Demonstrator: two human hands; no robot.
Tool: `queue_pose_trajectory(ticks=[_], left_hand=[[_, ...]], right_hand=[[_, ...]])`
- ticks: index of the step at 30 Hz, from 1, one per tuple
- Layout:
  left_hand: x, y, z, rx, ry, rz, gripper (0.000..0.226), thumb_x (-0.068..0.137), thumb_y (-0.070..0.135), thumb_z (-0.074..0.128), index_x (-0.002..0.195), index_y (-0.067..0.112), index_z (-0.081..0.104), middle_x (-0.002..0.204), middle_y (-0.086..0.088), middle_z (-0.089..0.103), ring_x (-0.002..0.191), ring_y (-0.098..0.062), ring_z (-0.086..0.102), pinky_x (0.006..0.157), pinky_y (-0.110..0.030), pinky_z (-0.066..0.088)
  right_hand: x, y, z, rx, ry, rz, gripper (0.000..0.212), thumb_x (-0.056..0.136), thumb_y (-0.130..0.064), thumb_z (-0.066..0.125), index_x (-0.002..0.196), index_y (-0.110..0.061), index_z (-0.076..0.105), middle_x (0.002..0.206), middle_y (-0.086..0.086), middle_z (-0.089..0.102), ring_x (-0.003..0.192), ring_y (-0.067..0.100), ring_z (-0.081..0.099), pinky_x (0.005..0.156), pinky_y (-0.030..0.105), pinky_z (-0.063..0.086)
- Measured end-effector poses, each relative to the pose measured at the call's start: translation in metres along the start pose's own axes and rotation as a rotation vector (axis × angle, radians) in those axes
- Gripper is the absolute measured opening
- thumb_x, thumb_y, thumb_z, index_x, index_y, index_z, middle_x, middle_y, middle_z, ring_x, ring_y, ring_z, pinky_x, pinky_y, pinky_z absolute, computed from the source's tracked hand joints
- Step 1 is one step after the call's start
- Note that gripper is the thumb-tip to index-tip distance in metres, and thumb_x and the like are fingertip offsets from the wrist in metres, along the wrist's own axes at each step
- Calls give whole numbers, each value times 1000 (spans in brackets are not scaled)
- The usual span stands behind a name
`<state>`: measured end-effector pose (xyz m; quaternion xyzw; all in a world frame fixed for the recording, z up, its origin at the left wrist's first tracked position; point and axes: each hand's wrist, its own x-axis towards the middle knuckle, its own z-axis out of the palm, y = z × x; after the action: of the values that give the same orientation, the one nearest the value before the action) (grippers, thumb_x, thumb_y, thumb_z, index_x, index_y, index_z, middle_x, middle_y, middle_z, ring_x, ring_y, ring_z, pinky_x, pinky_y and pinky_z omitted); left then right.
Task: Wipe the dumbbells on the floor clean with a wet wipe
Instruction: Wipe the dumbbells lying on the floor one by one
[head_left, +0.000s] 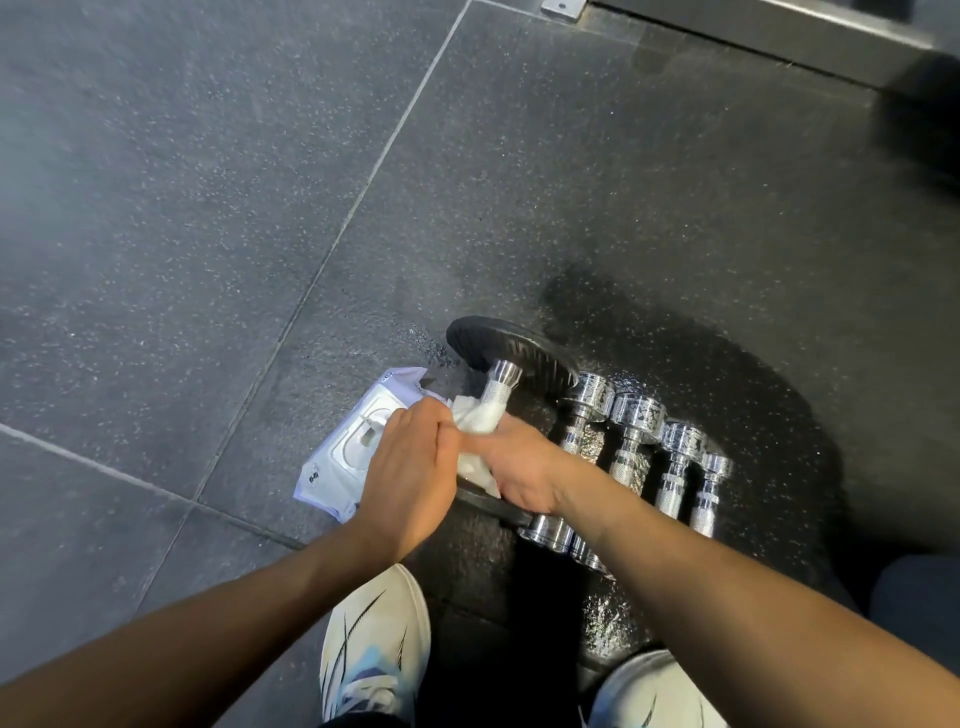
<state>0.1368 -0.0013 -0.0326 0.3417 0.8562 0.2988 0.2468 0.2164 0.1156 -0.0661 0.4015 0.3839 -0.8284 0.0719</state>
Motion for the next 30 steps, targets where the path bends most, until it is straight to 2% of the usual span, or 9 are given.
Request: queue_pose_trajectory(ticks=[2, 6, 9, 12, 16, 21, 24, 27, 30], left_hand=[[0, -1, 0, -10, -2, 3, 29, 94, 37, 26, 85, 18, 46, 83, 0, 53, 86, -23, 44, 74, -35, 31], [-1, -2, 1, -7, 6, 31, 31, 94, 39, 24, 82, 19, 44, 78, 4, 49, 81, -21, 44, 70, -31, 26], [-1, -3, -1, -64, 1, -12, 23, 99, 32, 31, 81, 23, 44, 78, 9, 50, 78, -18, 46, 69, -32, 30], [-1, -1, -4, -99, -12, -36, 25, 104, 23, 35, 80, 25, 43, 76, 7, 50, 74, -14, 47, 66, -33, 30], [-2, 0, -6, -104, -23, -27, 27, 105, 22, 36, 80, 27, 42, 74, 6, 49, 72, -11, 48, 63, -31, 30], [-3, -1, -5, -141, 10, -35, 24, 105, 25, 36, 82, 26, 45, 72, 7, 49, 69, -14, 47, 62, -33, 32], [-2, -1, -4, -151, 23, -33, 23, 103, 28, 35, 82, 25, 45, 73, 7, 49, 70, -15, 48, 63, -35, 35], [-3, 0, -4, -145, 45, -26, 25, 105, 22, 37, 82, 22, 45, 75, 6, 51, 72, -15, 49, 65, -34, 38], [-4, 0, -3, -149, 51, -20, 24, 104, 21, 37, 81, 23, 45, 75, 6, 51, 72, -14, 48, 62, -30, 36]], right_hand=[[-9, 2, -2, -240, -71, -51, 36, 83, -5, 80, 117, -11, 71, 108, 10, 77, 104, 18, 71, 93, 32, 56], [-16, -2, -3, -528, 127, -22, 21, 80, -21, 85, 100, -19, 77, 95, -1, 78, 85, 12, 72, 78, 29, 58], [-21, 1, -16, -418, 139, 0, 30, 81, -21, 87, 108, -15, 76, 91, -1, 78, 76, 9, 70, 62, 24, 54], [-31, 2, -34, -264, 103, 106, 32, 81, -12, 85, 111, -10, 73, 104, 8, 78, 97, 19, 73, 87, 33, 58], [-34, 2, -43, -186, 149, 193, 66, 77, -27, 89, 133, -5, 60, 130, 17, 68, 124, 34, 63, 110, 56, 45], [-50, -34, -28, -192, 154, 148, 25, 99, -10, 59, 122, 0, 61, 94, 8, 79, 84, 18, 76, 81, 36, 63], [-56, -41, -15, -299, 109, 116, 38, 91, -22, 62, 124, -4, 65, 114, 13, 75, 103, 29, 73, 90, 38, 60], [-54, -32, -4, -425, 120, 176, 56, 73, -37, 68, 117, -3, 69, 110, 12, 74, 99, 28, 70, 82, 39, 57], [-49, -25, 5, -383, 147, 172, 30, 84, -16, 70, 109, 1, 73, 108, 19, 76, 100, 34, 73, 86, 44, 59]])
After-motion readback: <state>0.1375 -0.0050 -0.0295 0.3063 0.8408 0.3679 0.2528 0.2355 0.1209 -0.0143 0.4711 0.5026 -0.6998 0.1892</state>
